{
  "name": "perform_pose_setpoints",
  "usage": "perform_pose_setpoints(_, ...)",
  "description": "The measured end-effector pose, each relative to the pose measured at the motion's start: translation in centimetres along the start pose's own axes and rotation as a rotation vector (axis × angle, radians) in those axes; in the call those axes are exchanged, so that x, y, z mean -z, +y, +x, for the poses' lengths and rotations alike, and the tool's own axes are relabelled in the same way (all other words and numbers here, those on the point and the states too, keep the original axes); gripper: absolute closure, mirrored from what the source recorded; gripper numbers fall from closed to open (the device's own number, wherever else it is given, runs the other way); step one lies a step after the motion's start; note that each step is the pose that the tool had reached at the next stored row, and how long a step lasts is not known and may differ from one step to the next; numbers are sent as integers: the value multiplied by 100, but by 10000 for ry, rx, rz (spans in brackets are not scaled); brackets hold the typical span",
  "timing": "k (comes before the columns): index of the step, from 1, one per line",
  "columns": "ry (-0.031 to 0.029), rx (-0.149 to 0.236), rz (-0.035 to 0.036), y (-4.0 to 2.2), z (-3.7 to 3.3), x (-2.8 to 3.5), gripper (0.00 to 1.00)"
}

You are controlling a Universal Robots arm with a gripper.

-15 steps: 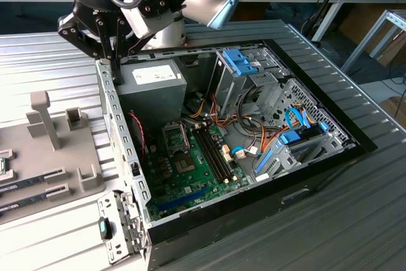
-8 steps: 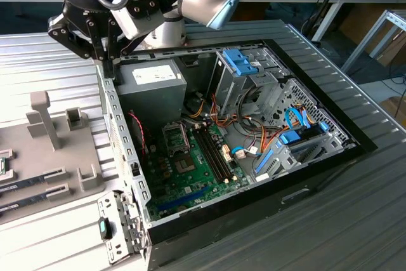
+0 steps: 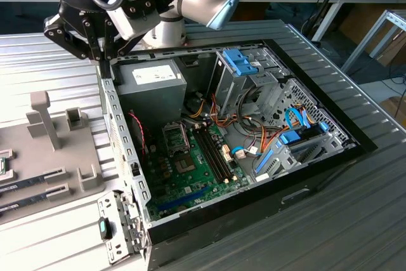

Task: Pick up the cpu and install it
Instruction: 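Reach for the cpu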

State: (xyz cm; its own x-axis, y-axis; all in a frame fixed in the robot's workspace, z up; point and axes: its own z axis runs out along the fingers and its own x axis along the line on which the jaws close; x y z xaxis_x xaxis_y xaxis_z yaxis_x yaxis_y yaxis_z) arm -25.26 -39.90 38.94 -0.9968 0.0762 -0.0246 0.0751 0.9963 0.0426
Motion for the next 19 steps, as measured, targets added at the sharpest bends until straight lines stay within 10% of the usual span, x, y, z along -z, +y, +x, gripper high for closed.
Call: perform_pose_setpoints(19,0,0,0,-7,92,0,89)
